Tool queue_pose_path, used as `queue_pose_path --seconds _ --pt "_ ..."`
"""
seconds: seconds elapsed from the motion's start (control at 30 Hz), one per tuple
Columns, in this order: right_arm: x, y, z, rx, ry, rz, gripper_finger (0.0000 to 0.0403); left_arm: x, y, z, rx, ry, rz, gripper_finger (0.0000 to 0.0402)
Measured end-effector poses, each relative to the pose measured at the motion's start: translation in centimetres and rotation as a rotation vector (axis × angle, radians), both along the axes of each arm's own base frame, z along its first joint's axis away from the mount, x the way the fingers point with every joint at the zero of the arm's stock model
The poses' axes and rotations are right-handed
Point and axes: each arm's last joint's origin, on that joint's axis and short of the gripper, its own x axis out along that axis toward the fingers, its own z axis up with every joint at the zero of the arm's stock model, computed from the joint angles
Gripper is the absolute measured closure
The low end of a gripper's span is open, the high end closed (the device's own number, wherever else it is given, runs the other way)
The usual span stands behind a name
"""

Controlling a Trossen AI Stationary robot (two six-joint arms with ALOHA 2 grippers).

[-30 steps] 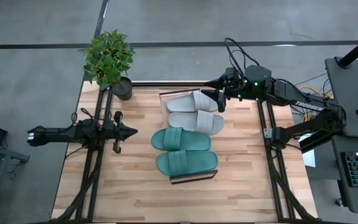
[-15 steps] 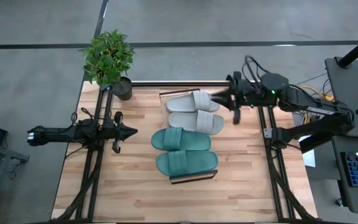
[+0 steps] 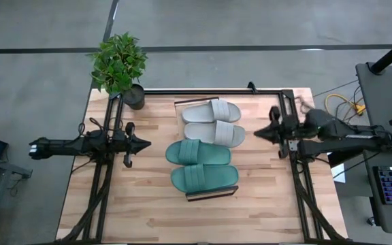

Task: Pick and place slides into the shelf
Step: Return to Home Position

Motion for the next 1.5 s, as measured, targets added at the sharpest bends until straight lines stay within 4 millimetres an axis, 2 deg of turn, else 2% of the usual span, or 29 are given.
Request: queue_pose_path --seconds 0.1,0.2,0.47,0.57,0.77,1.03,1.3,1.5 --pt "0.1 0.6 -1.9 0.054 0.048 0.061 0.0394 0.0 0.0 0.0 0.0 -0.004 0.0 0.0401" --pt "-0.4 1.4 -2.3 0.043 -0.008 0.066 0.0394 0.0 0.0 0.0 0.0 0.0 0.0 0.0401" --pt "-5.1 2.1 -3.6 -0.058 -0.115 0.009 0.0394 0.0 0.0 0.0 0.0 0.0 0.0 0.0402" --pt "-5.8 2.0 -4.9 -0.071 -0.114 0.032 0.0394 0.0 0.0 0.0 0.0 -0.001 0.0 0.0402" --pt "-5.4 2.4 -6.4 -0.051 -0.121 0.101 0.0394 0.0 0.0 0.0 0.0 0.0 -0.001 0.0402" --pt "-4.9 1.6 -7.2 -0.136 -0.107 -0.036 0.0394 0.0 0.0 -0.1 0.0 0.003 0.0 0.0402" --pt "-3.9 0.7 -7.9 -0.076 -0.095 0.038 0.0394 0.0 0.0 0.0 0.0 0.002 0.0 0.0402" --pt "-4.3 0.5 -8.7 -0.022 -0.042 0.063 0.0395 0.0 0.0 0.0 0.0 -0.001 0.0 0.0402"
